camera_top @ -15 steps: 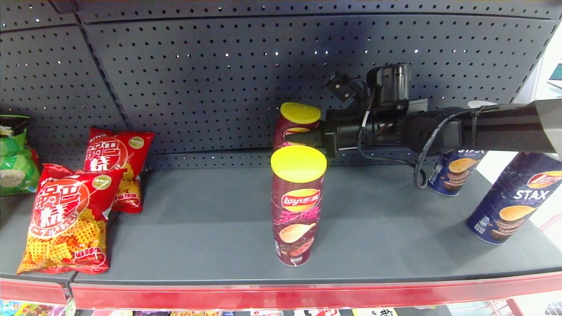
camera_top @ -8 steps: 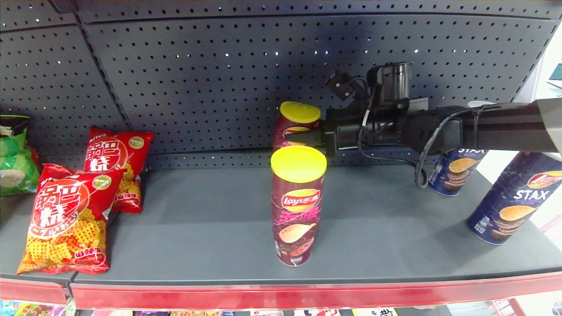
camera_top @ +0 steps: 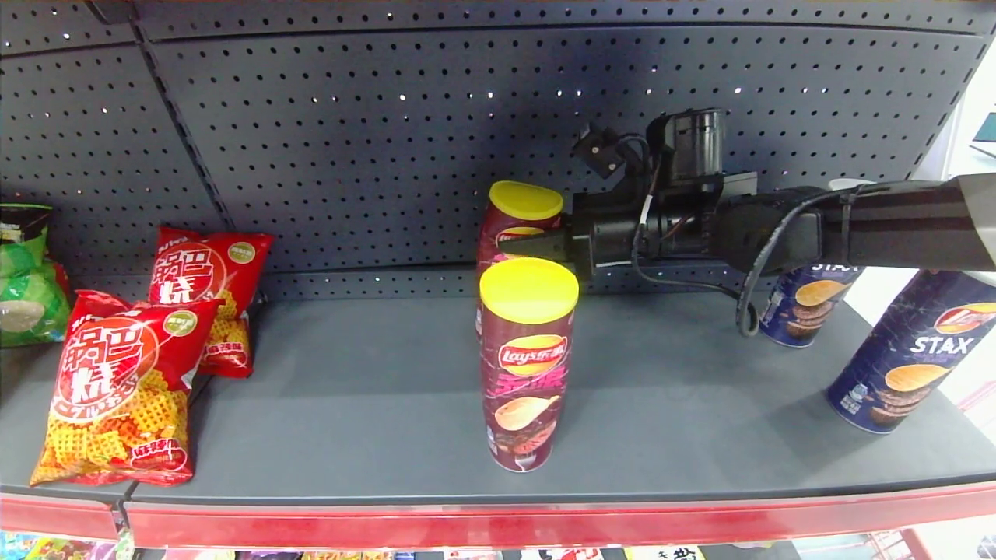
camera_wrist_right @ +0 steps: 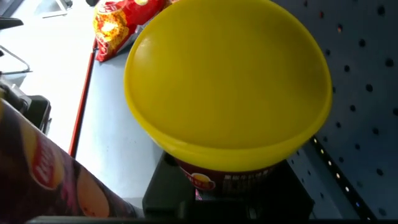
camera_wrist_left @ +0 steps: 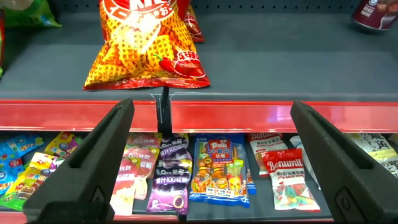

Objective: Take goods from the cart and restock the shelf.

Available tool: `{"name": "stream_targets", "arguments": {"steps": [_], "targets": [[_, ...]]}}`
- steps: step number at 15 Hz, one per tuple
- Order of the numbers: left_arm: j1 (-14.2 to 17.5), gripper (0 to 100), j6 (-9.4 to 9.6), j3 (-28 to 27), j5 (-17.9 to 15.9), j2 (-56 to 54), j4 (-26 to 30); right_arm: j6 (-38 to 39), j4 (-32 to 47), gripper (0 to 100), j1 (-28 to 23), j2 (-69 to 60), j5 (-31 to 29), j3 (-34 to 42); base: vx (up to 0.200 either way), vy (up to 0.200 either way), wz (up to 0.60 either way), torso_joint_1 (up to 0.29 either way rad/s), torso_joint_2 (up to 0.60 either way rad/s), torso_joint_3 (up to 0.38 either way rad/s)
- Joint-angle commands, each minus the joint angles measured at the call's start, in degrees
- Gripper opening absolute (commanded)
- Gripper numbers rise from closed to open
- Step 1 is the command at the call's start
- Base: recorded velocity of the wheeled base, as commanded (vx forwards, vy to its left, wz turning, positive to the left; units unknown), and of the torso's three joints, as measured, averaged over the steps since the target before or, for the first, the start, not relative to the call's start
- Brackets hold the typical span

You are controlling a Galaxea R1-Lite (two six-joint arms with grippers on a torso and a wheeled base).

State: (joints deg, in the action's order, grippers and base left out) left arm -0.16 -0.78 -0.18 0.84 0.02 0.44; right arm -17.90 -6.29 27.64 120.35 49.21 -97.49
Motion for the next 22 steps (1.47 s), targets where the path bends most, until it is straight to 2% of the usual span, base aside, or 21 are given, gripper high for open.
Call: {"name": "stream_targets", "arguments": {"steps": [1,7,14,22], "targets": [[0.0,100,-0.01,0.0,0.0,0.0,0.0,0.0,0.0,0,0.6,-0.5,0.0,0.0,0.0,0.0,0.0,0.0,0.0,0.0],[0.0,100,-0.01,0.0,0.0,0.0,0.0,-0.3,1.5,0,0.4,-3.5,-0.1,4.6,0.0,0.0,0.0,0.0,0.0,0.0],[0.0,100,-0.01,0.0,0.0,0.0,0.0,-0.3,1.6,0,0.0,-2.4,-0.2,4.6,0.0,0.0,0.0,0.0,0.0,0.0],[0.0,100,-0.01,0.0,0.0,0.0,0.0,-0.1,1.7,0,0.0,0.3,-0.2,1.2,0.0,0.0,0.0,0.0,0.0,0.0]]}}
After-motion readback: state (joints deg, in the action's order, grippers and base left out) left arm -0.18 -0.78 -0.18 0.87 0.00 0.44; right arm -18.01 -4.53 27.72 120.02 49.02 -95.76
